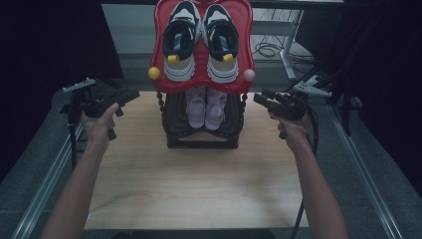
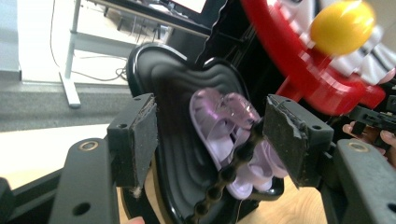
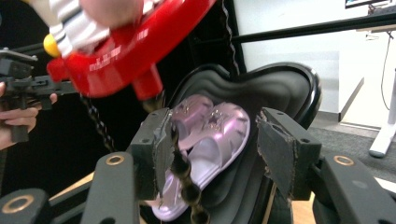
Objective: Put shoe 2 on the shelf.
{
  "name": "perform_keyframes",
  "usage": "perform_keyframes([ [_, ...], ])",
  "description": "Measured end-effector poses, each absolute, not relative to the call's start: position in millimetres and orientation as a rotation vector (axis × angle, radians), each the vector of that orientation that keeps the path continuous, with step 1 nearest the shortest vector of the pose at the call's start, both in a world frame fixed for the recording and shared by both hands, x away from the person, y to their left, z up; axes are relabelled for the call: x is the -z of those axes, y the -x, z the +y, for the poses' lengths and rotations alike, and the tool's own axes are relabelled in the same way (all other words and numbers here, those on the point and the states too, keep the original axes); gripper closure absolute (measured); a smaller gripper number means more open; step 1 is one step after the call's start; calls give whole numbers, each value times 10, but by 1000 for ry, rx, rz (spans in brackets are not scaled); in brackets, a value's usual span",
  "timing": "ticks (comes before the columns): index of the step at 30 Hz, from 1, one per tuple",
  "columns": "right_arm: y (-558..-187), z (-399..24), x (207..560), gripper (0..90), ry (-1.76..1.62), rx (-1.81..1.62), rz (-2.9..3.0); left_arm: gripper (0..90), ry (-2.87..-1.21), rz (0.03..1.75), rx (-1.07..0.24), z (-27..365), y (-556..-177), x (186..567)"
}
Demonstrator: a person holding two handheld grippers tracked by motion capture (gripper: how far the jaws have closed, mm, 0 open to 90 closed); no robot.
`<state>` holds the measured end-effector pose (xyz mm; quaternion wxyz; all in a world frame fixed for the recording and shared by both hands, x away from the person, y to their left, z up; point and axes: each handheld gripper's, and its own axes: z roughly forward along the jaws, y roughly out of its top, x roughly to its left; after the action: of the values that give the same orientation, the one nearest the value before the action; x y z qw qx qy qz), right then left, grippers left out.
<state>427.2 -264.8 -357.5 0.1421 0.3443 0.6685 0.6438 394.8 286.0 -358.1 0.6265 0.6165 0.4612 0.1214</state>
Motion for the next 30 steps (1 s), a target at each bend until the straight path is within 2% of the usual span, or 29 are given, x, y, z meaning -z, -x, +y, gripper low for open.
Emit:
perform_keyframes([
  [7, -4226, -2611, 3775, 445, -987, -1847, 1958, 352, -1432, 1079, -265, 2845, -3928, 3815],
  [30, -4201, -2536, 4386, 440, -1070, -1786, 2048, 352, -1559, 1070, -291, 2650, -3779, 4244],
])
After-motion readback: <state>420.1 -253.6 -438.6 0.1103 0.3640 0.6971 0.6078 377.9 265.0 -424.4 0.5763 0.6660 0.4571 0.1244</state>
